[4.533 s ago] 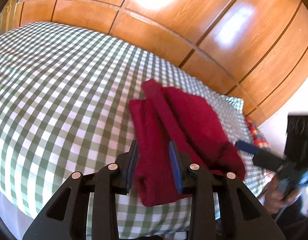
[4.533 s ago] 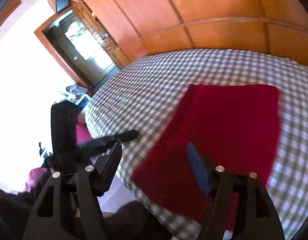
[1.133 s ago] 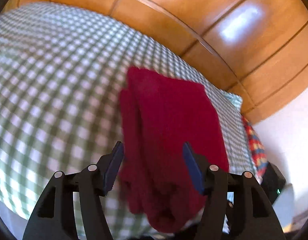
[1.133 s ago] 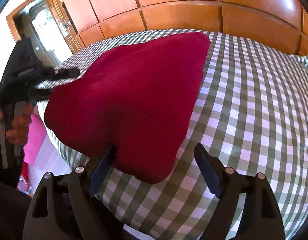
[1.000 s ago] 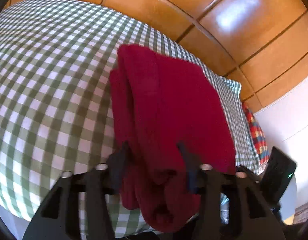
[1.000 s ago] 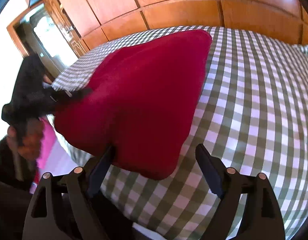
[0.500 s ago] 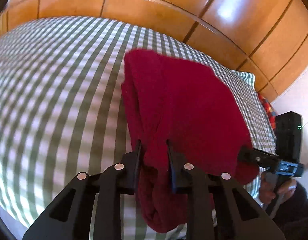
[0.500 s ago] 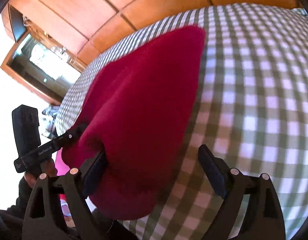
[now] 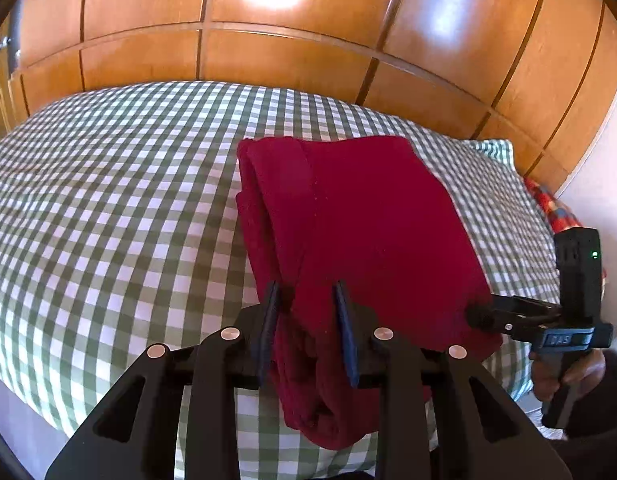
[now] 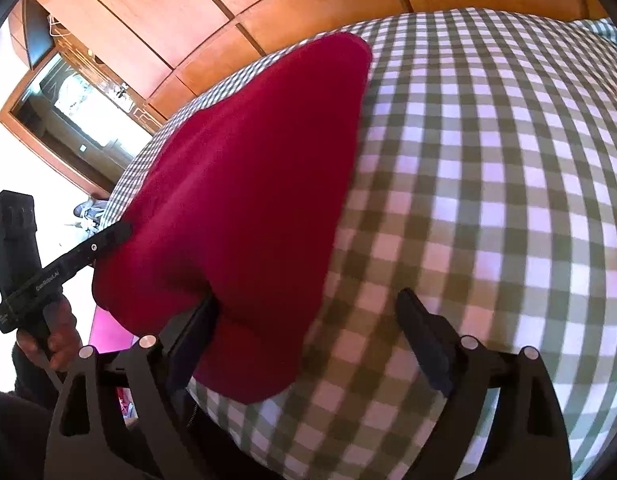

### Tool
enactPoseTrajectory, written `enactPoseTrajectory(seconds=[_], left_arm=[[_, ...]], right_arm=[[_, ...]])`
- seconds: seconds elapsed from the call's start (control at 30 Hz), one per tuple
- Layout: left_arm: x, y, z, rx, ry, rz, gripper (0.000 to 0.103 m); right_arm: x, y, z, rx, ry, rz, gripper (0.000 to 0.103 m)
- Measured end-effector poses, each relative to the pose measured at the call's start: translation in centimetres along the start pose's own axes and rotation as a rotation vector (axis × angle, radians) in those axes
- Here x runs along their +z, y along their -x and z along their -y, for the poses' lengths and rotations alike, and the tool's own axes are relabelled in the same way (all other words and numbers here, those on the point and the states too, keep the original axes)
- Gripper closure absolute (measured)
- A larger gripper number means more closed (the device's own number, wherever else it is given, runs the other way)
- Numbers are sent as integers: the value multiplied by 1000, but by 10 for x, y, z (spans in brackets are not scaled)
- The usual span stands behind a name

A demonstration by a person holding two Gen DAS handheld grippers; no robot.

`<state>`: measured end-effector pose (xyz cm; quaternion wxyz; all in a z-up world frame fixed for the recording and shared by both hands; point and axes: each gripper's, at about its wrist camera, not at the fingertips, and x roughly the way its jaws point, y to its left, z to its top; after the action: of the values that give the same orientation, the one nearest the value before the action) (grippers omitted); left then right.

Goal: Fold small clothes

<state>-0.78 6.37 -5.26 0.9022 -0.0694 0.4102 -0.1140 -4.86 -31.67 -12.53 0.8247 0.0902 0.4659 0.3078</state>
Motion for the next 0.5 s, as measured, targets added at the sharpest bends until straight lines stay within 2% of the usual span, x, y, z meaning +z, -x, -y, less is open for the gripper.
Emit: enactPoseTrajectory(seconds=[0.1,0.23,0.3,0.37,0.5], left_arm=[[-1,-1,2,4,-4,-2,77],[-2,5,5,46,-25,27,77],[-2,12,7,64,-33,52,68],[-1,21,8,97,-46,88,67],[6,29,5,106,-48,116,67]], right_arm=[[-9,4,6,-20,5,2,14],[-10,12,2,-39,11,-3,13],[-9,20,0,-36,9,-1,12],[-4,31,-4,-40,10,15,12],[16,45,-9,-17,-16,63,10]])
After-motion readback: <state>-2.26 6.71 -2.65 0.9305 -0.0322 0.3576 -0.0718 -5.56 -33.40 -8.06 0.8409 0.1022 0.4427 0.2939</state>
